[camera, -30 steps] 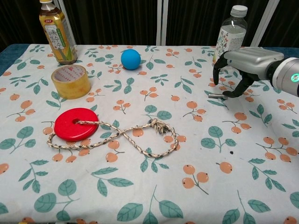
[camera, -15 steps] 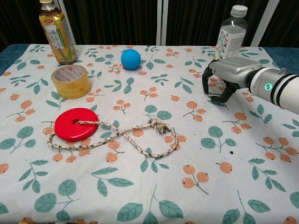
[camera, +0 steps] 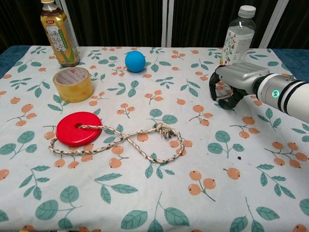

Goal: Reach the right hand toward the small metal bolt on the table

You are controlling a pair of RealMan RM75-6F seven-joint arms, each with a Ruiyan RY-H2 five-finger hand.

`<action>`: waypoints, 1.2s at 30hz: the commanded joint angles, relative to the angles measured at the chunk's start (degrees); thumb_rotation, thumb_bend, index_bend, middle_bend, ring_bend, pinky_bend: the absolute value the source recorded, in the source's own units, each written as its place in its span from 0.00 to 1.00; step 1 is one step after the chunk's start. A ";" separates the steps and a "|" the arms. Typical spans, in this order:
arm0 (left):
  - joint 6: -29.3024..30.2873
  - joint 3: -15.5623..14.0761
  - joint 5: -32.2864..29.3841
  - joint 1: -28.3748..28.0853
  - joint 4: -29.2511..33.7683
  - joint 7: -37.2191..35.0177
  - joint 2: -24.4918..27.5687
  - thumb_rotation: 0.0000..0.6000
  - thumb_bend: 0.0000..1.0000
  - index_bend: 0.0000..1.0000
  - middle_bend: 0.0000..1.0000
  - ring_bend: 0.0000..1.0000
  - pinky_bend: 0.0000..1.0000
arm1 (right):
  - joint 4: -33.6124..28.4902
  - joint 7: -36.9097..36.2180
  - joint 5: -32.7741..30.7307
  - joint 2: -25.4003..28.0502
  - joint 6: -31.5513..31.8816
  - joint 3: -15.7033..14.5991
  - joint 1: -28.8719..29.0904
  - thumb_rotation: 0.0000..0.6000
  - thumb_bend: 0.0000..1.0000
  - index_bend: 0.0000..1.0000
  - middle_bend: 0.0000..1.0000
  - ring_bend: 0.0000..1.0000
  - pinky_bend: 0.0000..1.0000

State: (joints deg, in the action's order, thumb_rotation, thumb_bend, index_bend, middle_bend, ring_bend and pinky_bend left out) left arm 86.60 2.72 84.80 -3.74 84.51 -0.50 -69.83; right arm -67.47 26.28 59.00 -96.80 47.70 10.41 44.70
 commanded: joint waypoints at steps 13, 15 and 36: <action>-0.10 0.05 0.06 -0.06 -0.06 0.15 -0.11 1.00 0.00 0.19 0.12 0.01 0.01 | -9.65 -12.97 2.14 6.90 0.62 1.08 -3.67 1.00 0.38 0.58 0.24 0.00 0.10; -0.01 0.03 0.11 -0.02 0.00 0.22 -0.09 1.00 0.00 0.19 0.12 0.01 0.01 | -10.16 -15.89 2.71 7.70 0.49 1.35 -4.27 1.00 0.38 0.58 0.24 0.00 0.10; -0.51 -0.03 0.06 -0.19 -0.20 0.36 -0.23 1.00 0.00 0.19 0.12 0.01 0.01 | -7.37 -25.92 7.09 8.39 1.06 0.84 -6.09 1.00 0.38 0.54 0.24 0.00 0.08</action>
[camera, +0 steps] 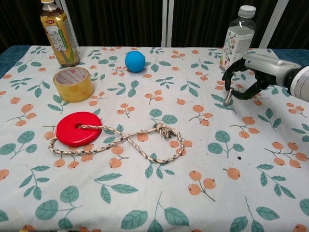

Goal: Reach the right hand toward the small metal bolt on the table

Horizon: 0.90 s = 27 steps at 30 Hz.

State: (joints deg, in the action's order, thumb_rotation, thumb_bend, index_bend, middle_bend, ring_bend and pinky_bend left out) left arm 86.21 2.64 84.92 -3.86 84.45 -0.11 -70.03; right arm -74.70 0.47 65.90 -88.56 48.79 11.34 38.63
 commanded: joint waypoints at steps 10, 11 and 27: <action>-0.13 0.00 -0.07 -0.03 0.15 0.15 0.06 1.00 0.00 0.19 0.12 0.01 0.01 | -0.57 0.16 0.71 0.51 -0.39 -0.51 0.25 1.00 0.38 0.46 0.23 0.00 0.06; -0.07 -0.03 -0.05 0.01 0.29 0.22 0.11 1.00 0.00 0.19 0.12 0.01 0.01 | -0.66 0.16 0.82 0.55 -0.36 -0.54 0.26 1.00 0.38 0.45 0.23 0.00 0.05; 0.25 0.50 0.00 -0.25 -0.37 -0.18 -0.34 1.00 0.00 0.19 0.12 0.01 0.01 | -16.32 6.30 12.29 13.99 21.26 -4.51 -10.56 1.00 0.38 0.28 0.20 0.01 0.06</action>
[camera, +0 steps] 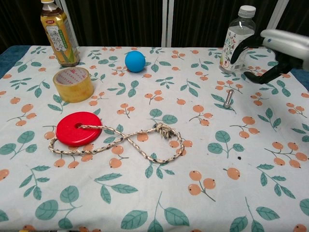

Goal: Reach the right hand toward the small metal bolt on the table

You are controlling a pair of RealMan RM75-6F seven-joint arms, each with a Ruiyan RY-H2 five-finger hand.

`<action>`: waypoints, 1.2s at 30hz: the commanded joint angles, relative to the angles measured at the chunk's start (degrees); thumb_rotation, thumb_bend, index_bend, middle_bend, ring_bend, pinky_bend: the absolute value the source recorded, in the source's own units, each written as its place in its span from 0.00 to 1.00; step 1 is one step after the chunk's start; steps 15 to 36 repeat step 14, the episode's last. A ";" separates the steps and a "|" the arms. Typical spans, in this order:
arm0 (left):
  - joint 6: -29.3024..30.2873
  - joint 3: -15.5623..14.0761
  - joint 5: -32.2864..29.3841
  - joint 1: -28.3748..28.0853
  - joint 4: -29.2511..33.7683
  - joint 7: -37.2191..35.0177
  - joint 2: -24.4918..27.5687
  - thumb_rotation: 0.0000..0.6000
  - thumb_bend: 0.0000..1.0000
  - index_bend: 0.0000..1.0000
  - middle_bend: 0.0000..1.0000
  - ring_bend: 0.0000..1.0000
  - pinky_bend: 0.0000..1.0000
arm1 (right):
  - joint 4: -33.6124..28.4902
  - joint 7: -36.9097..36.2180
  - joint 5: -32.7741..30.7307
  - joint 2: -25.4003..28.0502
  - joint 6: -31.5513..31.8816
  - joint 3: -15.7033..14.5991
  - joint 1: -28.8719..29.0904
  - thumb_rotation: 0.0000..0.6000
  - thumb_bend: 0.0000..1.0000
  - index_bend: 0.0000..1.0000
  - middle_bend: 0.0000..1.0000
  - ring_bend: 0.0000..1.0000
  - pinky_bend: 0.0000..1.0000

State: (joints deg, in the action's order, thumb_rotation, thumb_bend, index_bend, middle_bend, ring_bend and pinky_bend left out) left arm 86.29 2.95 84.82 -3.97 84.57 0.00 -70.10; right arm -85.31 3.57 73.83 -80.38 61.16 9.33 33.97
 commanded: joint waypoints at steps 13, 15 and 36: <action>0.85 0.46 0.84 -0.53 0.99 1.74 -0.03 1.00 0.00 0.19 0.12 0.01 0.01 | -14.19 -0.12 10.71 17.13 26.47 -10.92 -22.87 1.00 0.40 0.10 0.06 0.00 0.01; 0.83 0.44 0.84 -0.54 1.15 1.99 0.01 1.00 0.00 0.19 0.12 0.01 0.01 | -14.31 -0.35 11.00 17.34 27.21 -11.00 -23.50 1.00 0.40 0.10 0.06 0.00 0.00; 0.83 0.44 0.84 -0.54 1.15 1.99 0.01 1.00 0.00 0.19 0.12 0.01 0.01 | -14.31 -0.35 11.00 17.34 27.21 -11.00 -23.50 1.00 0.40 0.10 0.06 0.00 0.00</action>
